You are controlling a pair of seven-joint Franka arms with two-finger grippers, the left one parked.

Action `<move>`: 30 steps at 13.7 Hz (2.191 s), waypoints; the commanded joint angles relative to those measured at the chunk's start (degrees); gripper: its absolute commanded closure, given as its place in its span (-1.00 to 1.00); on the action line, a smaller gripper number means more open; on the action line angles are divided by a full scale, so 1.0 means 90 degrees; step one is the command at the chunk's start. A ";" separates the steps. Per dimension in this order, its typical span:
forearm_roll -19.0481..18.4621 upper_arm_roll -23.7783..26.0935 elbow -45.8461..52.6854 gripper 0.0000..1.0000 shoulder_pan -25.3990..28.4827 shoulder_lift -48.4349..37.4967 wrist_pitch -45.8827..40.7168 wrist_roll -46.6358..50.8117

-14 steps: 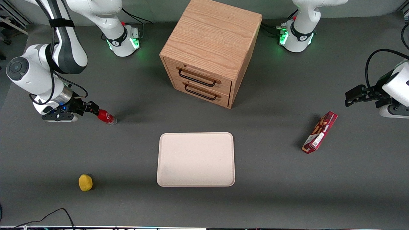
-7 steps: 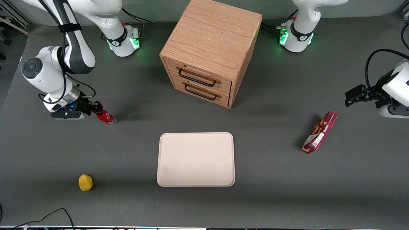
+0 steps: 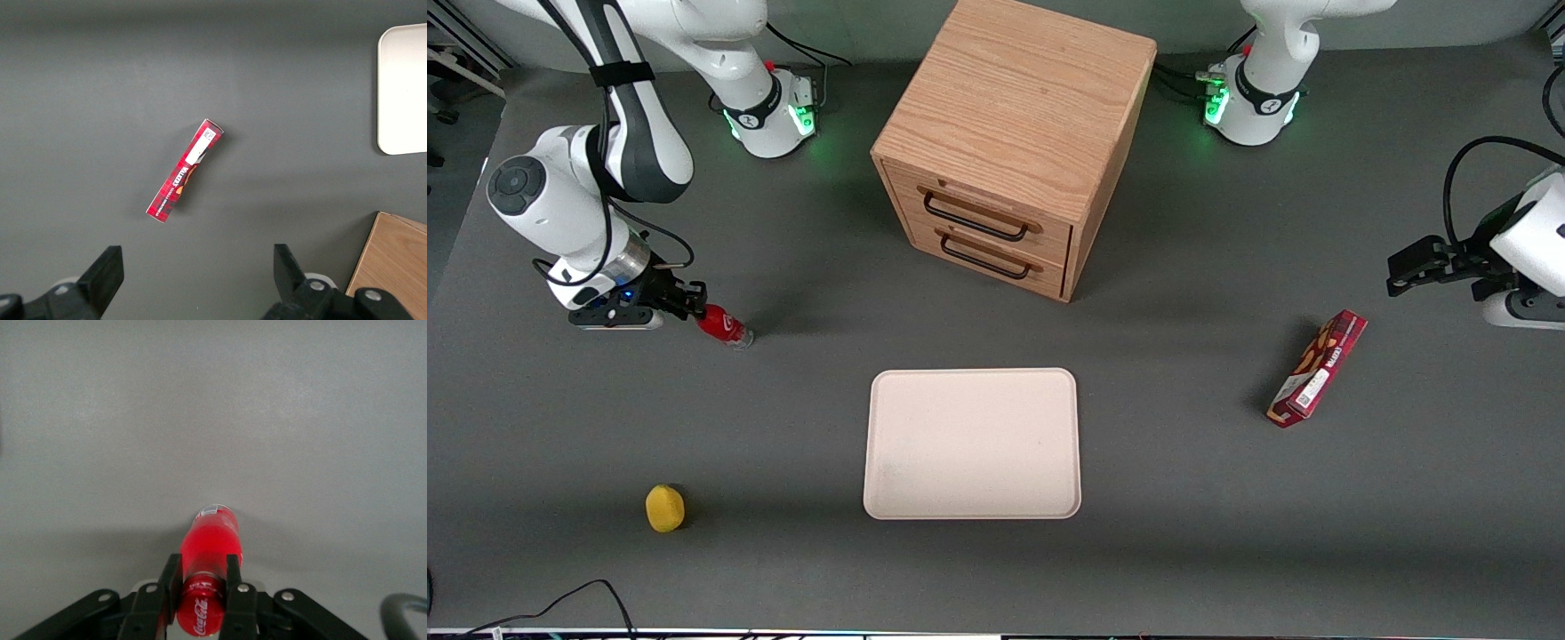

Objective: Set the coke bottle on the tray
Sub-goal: 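Close the right gripper around the bottle's neck, then carry the bottle with the right gripper over the cream tray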

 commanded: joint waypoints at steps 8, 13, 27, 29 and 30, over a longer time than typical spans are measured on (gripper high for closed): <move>0.0120 0.0851 0.2830 1.00 0.0039 0.1364 -0.1815 0.0446; 0.0022 0.0980 0.5139 1.00 0.0692 0.2733 -0.2591 0.1402; -0.0769 0.0062 0.8658 1.00 0.2813 0.5430 -0.2808 0.3553; -0.0769 0.0062 0.8658 1.00 0.2813 0.5460 -0.2651 0.3563; -0.0769 0.0052 0.8658 1.00 0.2813 0.5537 -0.2554 0.3563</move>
